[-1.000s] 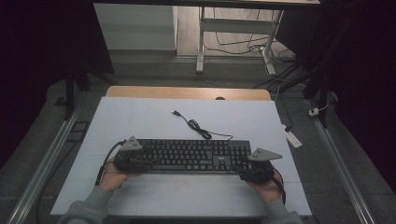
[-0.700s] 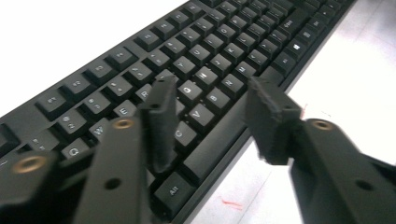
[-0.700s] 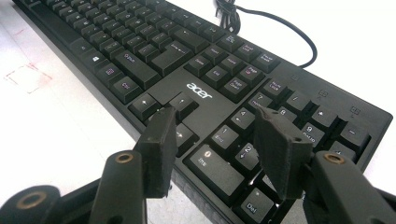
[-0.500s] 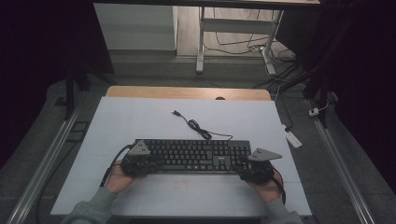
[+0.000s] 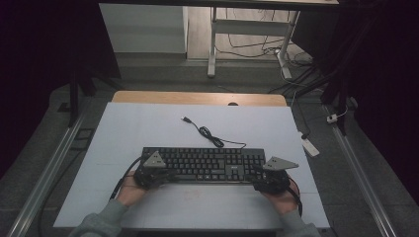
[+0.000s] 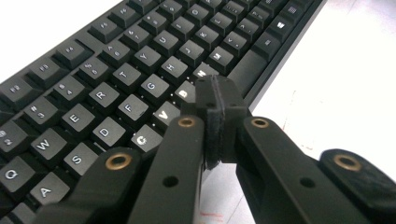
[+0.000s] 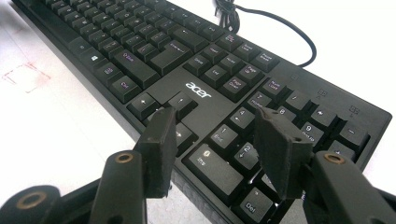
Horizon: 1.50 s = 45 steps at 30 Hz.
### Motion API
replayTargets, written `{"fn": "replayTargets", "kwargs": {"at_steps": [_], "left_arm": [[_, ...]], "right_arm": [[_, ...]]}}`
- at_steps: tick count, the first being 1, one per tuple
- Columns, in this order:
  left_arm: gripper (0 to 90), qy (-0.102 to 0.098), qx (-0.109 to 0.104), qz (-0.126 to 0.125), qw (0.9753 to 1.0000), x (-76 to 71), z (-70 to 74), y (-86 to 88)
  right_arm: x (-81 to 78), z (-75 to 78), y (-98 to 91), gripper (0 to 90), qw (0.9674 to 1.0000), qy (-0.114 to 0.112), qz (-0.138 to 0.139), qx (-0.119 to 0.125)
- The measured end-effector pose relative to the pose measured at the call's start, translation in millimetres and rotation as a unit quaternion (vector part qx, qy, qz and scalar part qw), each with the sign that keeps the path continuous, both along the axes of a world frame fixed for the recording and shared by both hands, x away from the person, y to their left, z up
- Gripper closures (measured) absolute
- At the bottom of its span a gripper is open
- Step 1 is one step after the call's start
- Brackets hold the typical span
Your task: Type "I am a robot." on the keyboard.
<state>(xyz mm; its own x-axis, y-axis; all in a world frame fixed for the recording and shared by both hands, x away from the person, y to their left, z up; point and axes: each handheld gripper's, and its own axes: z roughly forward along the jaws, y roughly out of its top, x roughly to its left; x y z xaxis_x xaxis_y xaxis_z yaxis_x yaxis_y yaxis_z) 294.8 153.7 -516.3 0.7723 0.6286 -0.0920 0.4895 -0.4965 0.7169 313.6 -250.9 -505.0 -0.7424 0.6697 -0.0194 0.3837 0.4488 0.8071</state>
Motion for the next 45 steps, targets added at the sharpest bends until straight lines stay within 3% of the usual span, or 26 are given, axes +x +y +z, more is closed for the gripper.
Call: {"fn": "replayTargets", "kwargs": {"at_steps": [19, 25, 31, 35, 38, 45], "left_arm": [[89.1, 0.006, 0.020, -0.001, 0.9998, 2.8, -9.8, -7.7], [89.2, -0.003, 0.018, 0.006, 0.9998, 2.1, -9.4, -6.8], [88.3, -0.011, -0.035, 0.021, 0.9991, 2.8, -0.8, 7.1], [78.0, -0.010, -0.065, 0.026, 0.9975, 2.9, 3.8, 17.1], [70.4, -0.009, -0.075, 0.030, 0.9967, 3.1, 6.2, 23.9], [51.8, -0.010, -0.082, 0.067, 0.9943, 5.1, 8.4, 40.5]], "right_arm": [[0.0, 0.2, -0.1, 49.2, 1.0000, 0.001, 0.003, 0.002], [-0.2, 0.3, 0.0, 49.2, 1.0000, -0.001, 0.003, 0.003], [0.1, 0.2, -0.7, 49.2, 1.0000, -0.001, -0.001, 0.000], [-0.1, 0.9, -1.2, 49.2, 1.0000, -0.001, 0.001, 0.000], [-0.2, 1.0, -1.1, 49.2, 1.0000, -0.001, 0.003, 0.002], [0.6, 0.1, -2.3, 49.2, 1.0000, -0.002, 0.000, 0.005]]}}
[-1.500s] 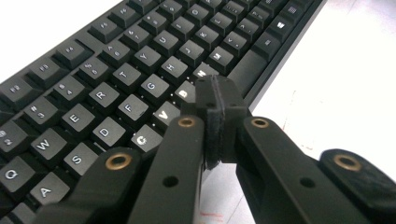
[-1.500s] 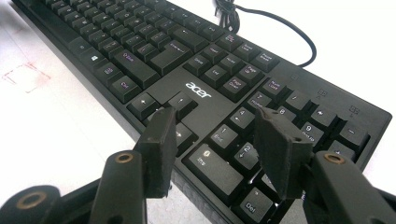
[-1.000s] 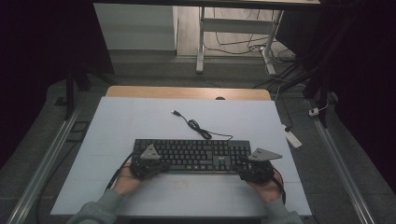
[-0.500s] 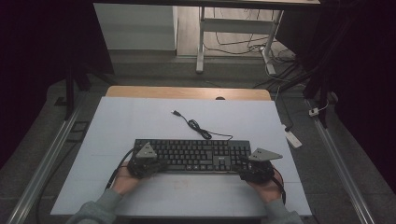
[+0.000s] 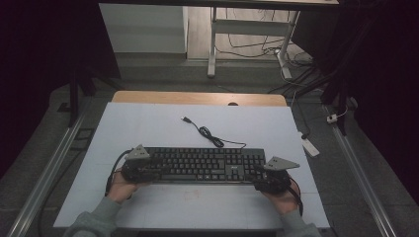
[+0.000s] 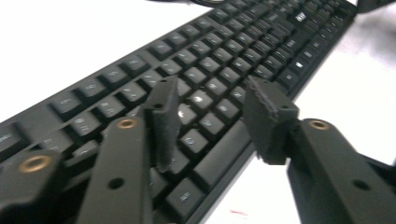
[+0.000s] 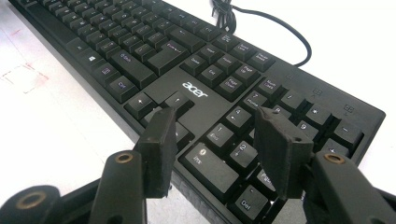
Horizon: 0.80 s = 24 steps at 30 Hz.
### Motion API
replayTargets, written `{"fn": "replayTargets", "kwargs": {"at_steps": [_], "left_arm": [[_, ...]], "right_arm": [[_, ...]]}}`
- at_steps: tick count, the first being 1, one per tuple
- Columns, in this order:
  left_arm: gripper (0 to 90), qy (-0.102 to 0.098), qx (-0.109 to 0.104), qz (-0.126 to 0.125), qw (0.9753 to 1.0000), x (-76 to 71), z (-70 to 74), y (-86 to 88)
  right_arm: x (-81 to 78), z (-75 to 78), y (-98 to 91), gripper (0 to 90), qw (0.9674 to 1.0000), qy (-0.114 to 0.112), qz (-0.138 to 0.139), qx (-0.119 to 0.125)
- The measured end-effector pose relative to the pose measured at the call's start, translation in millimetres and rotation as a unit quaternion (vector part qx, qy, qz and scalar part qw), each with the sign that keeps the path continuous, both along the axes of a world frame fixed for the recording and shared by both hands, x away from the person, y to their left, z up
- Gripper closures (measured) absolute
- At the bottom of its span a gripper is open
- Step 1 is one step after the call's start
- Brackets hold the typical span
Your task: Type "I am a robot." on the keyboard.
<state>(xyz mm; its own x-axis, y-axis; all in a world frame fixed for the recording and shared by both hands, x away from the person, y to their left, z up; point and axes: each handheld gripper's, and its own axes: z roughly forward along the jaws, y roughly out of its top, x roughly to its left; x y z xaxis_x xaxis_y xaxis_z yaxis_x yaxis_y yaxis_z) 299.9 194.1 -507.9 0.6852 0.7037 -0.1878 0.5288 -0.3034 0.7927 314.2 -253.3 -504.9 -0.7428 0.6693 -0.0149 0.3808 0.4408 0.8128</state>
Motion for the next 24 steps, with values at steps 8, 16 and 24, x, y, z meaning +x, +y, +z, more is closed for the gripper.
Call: {"fn": "replayTargets", "kwargs": {"at_steps": [8, 16, 24], "left_arm": [[44.3, 0.008, -0.002, 0.035, 0.9994, 3.3, 1.0, 18.3], [41.9, 0.012, 0.002, 0.046, 0.9989, 4.5, 0.8, 23.2], [40.9, 0.012, 0.008, 0.046, 0.9988, 4.9, 0.5, 22.6]], "right_arm": [[0.0, 0.2, -0.1, 49.2, 1.0000, 0.000, 0.000, -0.002], [0.0, 0.1, 0.1, 49.2, 1.0000, 0.000, 0.000, -0.002], [0.0, -0.1, 0.2, 49.2, 1.0000, 0.001, 0.000, -0.003]]}}
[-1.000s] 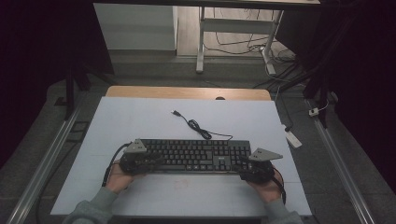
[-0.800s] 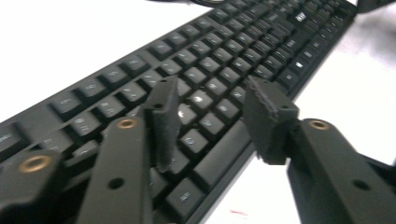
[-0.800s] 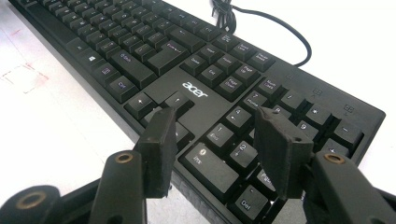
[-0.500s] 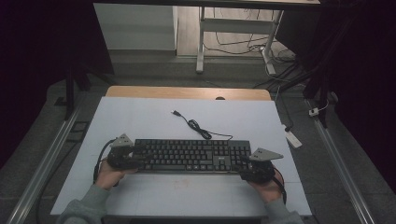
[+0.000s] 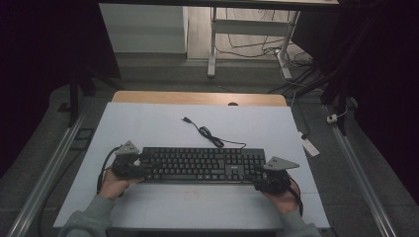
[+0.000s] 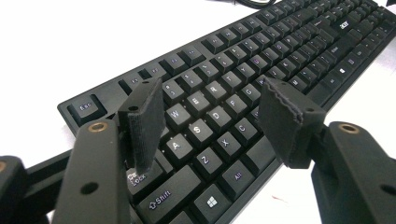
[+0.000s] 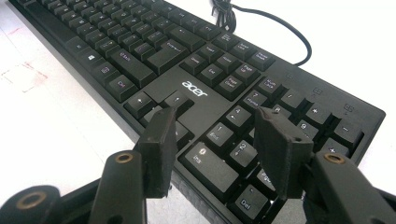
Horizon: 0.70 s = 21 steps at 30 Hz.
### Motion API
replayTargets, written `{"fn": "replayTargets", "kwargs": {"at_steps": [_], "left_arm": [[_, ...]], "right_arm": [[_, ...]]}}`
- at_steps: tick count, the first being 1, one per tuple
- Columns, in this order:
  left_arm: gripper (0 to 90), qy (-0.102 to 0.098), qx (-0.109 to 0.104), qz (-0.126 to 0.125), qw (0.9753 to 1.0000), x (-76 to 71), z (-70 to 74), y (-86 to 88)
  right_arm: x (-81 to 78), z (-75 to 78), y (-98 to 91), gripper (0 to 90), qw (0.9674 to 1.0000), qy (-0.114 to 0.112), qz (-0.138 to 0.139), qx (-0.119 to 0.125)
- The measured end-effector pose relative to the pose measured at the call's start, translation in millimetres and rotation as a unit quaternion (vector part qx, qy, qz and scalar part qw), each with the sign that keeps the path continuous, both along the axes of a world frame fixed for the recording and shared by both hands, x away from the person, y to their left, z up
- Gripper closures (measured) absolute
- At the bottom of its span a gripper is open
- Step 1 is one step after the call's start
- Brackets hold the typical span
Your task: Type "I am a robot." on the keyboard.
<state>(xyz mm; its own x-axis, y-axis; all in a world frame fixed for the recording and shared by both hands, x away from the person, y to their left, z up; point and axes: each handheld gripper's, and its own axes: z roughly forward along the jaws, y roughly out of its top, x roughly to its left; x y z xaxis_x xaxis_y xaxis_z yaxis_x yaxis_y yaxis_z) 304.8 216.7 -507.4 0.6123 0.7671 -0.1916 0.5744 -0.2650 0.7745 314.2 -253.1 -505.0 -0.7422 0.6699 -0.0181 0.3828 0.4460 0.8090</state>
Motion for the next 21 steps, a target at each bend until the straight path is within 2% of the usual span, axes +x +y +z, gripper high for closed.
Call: {"fn": "replayTargets", "kwargs": {"at_steps": [9, 17, 21], "left_arm": [[40.7, -0.002, 0.003, 0.001, 1.0000, 0.0, 0.8, -0.1], [41.6, -0.008, 0.031, 0.002, 0.9995, 4.2, 1.2, -8.9], [46.4, -0.008, 0.046, -0.005, 0.9989, 7.4, -0.2, -16.5]], "right_arm": [[0.1, -0.1, 0.0, 49.2, 1.0000, 0.000, 0.000, 0.000], [0.2, -0.1, 0.3, 49.2, 1.0000, 0.000, -0.001, 0.000], [-0.3, 0.2, 1.0, 49.2, 1.0000, 0.000, -0.003, -0.005]]}}
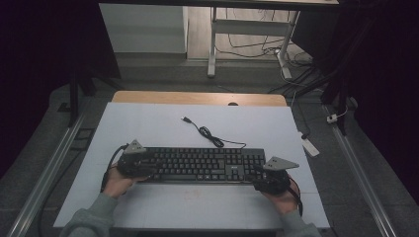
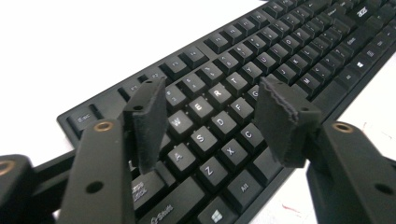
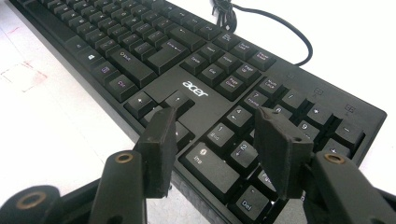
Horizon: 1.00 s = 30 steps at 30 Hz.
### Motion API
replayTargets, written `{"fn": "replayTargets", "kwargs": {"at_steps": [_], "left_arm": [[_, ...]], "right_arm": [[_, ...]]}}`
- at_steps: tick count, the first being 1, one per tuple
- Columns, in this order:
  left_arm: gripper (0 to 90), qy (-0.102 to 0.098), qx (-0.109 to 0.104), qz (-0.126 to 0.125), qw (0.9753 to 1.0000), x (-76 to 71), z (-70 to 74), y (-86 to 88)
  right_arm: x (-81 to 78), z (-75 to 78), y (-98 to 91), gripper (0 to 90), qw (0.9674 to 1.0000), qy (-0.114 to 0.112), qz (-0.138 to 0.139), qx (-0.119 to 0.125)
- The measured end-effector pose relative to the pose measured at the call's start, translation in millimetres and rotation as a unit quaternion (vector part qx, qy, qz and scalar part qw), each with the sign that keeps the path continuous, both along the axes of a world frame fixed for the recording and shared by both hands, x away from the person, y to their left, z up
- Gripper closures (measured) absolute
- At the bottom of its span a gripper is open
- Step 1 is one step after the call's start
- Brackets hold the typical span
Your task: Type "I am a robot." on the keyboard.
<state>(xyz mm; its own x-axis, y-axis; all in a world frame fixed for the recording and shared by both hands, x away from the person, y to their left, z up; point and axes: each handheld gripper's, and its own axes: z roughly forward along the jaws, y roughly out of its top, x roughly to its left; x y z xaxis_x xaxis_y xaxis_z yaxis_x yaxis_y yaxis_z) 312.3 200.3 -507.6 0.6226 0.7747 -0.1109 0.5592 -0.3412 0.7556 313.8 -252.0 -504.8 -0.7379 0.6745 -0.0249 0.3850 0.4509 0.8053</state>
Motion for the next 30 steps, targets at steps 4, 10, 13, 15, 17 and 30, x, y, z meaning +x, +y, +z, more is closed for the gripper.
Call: {"fn": "replayTargets", "kwargs": {"at_steps": [4, 10, 13, 15, 17, 30], "left_arm": [[54.8, 0.000, 0.011, -0.006, 0.9999, 2.3, -2.2, -5.3], [72.8, -0.002, 0.021, -0.012, 0.9997, 8.1, -4.7, -11.0], [80.9, 0.004, 0.026, -0.018, 0.9995, 11.4, -6.2, -14.3], [85.3, 0.006, 0.029, -0.022, 0.9993, 13.5, -6.5, -16.7], [88.5, 0.006, 0.032, -0.024, 0.9992, 15.1, -6.5, -19.3], [89.1, 0.014, 0.046, -0.028, 0.9984, 27.2, -11.0, -33.0]], "right_arm": [[0.5, -0.1, -0.6, 49.1, 1.0000, 0.000, 0.002, 0.004], [0.0, 0.1, -0.1, 49.1, 1.0000, 0.000, 0.000, 0.000], [0.3, -0.2, -0.2, 49.1, 1.0000, 0.001, 0.002, 0.003], [0.0, 0.1, -0.2, 49.2, 1.0000, 0.000, -0.001, 0.000], [0.0, 0.1, -0.3, 49.1, 1.0000, 0.000, -0.001, 0.000], [0.6, -0.5, -0.8, 49.1, 1.0000, 0.001, 0.002, 0.003]]}}
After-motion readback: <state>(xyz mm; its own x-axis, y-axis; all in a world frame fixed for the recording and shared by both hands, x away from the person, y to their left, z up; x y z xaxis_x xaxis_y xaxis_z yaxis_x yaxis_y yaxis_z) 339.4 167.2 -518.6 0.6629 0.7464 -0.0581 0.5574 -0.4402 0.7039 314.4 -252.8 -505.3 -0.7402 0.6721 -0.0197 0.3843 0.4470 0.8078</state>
